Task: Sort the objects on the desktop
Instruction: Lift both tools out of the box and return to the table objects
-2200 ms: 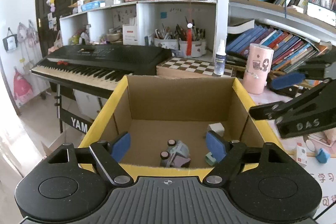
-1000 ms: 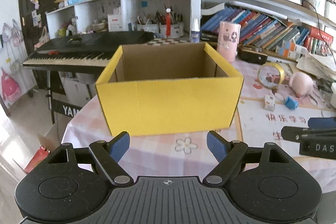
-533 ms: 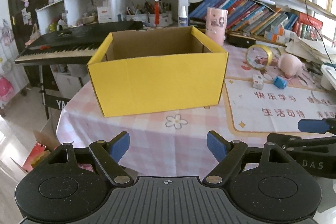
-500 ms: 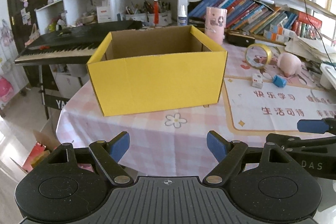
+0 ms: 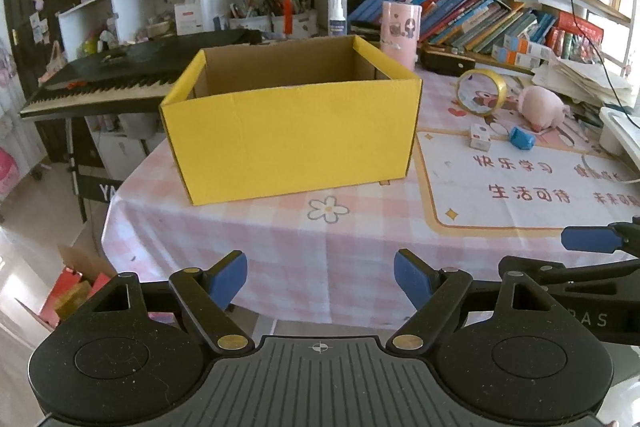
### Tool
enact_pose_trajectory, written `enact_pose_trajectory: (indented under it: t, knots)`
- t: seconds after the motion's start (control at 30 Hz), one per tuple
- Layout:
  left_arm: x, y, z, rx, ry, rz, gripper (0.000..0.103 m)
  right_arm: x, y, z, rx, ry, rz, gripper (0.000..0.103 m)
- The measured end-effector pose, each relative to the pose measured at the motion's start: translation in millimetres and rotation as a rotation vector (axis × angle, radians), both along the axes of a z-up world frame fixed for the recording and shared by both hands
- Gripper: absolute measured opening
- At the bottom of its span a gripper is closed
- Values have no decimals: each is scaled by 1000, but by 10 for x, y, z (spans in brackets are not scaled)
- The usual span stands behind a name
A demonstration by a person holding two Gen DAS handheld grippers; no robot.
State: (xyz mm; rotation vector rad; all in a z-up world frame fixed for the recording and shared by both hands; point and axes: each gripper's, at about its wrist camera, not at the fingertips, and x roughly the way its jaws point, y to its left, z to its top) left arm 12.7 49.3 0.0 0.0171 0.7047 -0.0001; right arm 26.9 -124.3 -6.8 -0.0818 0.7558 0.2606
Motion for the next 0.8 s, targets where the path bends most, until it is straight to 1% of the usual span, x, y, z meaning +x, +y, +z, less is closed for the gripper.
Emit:
enact_pose_trajectory:
  t: [0.43, 0.8]
  knots:
    - [128, -207, -49, -19, 10, -89, 83, -52, -224, -10, -27, 9, -89, 69]
    - [338, -514, -85, -18, 21, -174, 83, 10, -520, -57, -33, 25, -175, 69]
